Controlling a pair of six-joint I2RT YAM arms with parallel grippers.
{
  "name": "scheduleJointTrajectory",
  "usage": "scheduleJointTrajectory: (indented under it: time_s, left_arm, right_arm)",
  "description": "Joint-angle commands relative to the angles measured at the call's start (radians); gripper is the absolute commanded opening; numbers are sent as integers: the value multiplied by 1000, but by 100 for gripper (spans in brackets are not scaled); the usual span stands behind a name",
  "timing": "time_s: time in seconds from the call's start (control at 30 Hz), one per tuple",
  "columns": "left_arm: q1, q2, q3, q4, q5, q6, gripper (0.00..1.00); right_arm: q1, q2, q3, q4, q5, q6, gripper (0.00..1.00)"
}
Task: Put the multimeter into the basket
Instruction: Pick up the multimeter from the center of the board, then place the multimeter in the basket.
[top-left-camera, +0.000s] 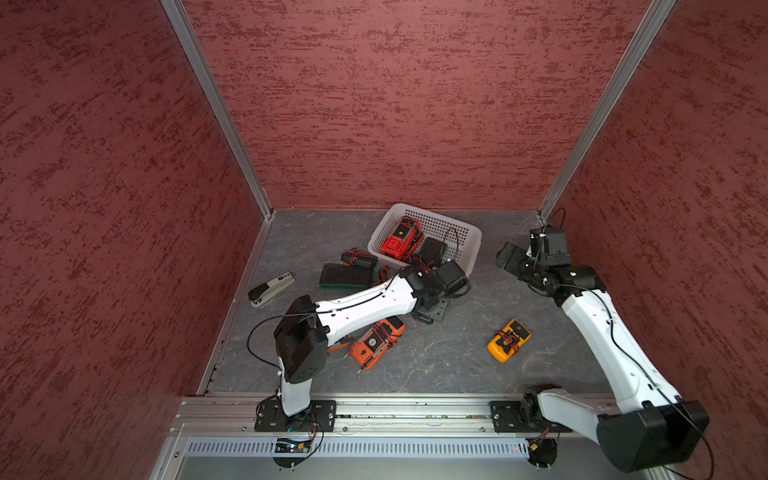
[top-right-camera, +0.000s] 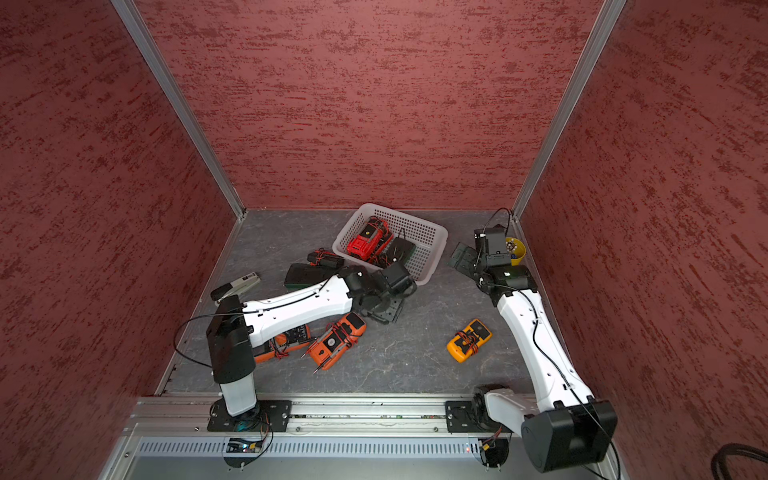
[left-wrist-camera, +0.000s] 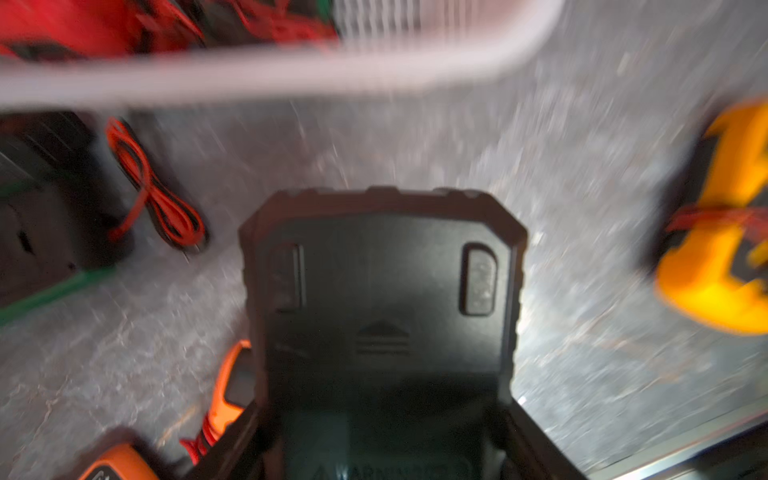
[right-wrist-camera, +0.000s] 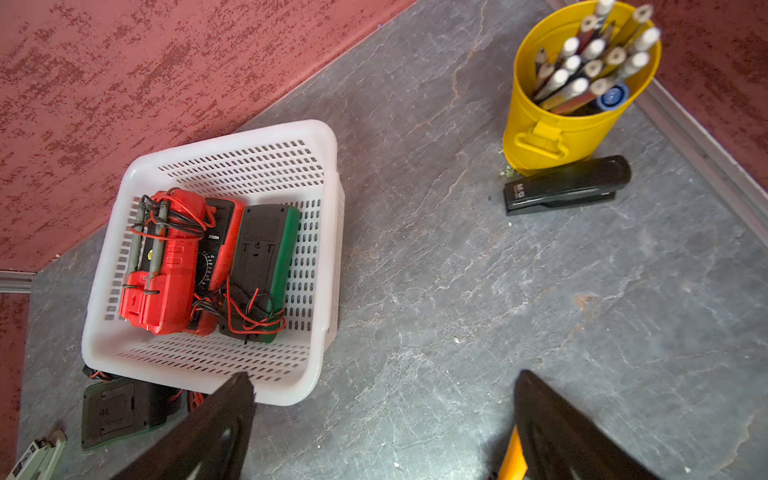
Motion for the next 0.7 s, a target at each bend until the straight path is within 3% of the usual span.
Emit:
scheduleJointTrajectory:
  time_s: [0.0,0.5,0.67]
  left_arm:
    - [43,27,104,52,41,12,45]
    - [214,451,724,34,119,91,45]
    - [246,533,773,95,190,98,43]
  right_arm:
    - [-10,-32,-18,28,62,14,99]
    - [-10,-108,-99,73,101,99,99]
    - [-10,-107,-110,114,86,107,99]
